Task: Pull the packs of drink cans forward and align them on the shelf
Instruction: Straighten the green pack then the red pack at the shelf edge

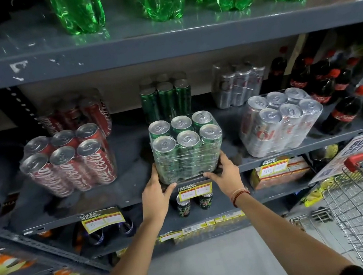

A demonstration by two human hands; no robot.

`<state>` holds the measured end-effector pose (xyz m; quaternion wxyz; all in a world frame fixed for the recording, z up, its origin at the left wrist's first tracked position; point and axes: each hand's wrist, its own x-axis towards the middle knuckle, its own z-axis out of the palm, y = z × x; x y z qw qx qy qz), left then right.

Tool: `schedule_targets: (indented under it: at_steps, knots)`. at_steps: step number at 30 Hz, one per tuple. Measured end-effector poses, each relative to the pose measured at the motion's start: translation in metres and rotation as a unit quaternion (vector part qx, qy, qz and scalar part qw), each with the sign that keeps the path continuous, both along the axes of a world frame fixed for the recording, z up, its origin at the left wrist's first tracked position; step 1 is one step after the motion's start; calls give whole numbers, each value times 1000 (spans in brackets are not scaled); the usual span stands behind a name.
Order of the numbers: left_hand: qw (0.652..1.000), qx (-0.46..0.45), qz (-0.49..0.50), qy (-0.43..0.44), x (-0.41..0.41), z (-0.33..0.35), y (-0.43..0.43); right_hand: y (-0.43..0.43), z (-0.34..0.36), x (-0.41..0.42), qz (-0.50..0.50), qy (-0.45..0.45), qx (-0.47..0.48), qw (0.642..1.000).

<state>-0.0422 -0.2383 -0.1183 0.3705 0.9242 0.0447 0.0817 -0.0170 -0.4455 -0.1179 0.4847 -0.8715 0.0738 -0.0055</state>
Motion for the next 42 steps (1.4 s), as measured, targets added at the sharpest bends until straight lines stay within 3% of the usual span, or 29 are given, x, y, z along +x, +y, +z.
schedule_targets:
  at_steps: [12, 16, 20, 26, 29, 33, 36, 42]
  knots:
    - [999, 3, -28, 15, -2, 7, 2, 5, -6, -8, -33, -22, -34, 999]
    - [998, -46, -37, 8, -8, 13, 21, 27, -7, -31, -118, -74, 0, 990]
    - [983, -162, 49, -73, -29, 20, 68, 80, -11, -64, -200, -127, 64, 969]
    - [925, -208, 249, -197, -35, 31, 163, 179, 3, -69, -74, -177, 92, 977]
    - [924, -225, 277, -136, -28, 26, 204, 215, 20, -47, -15, -145, 103, 984]
    - [964, -193, 182, 4, -11, 10, 248, 244, 32, -5, 76, -27, 100, 992]
    - [974, -180, 125, 60, -2, 7, 258, 257, 29, 16, 127, 45, 81, 988]
    - [979, -163, 81, 89, 1, 10, 265, 273, 14, 13, 135, 4, 87, 987]
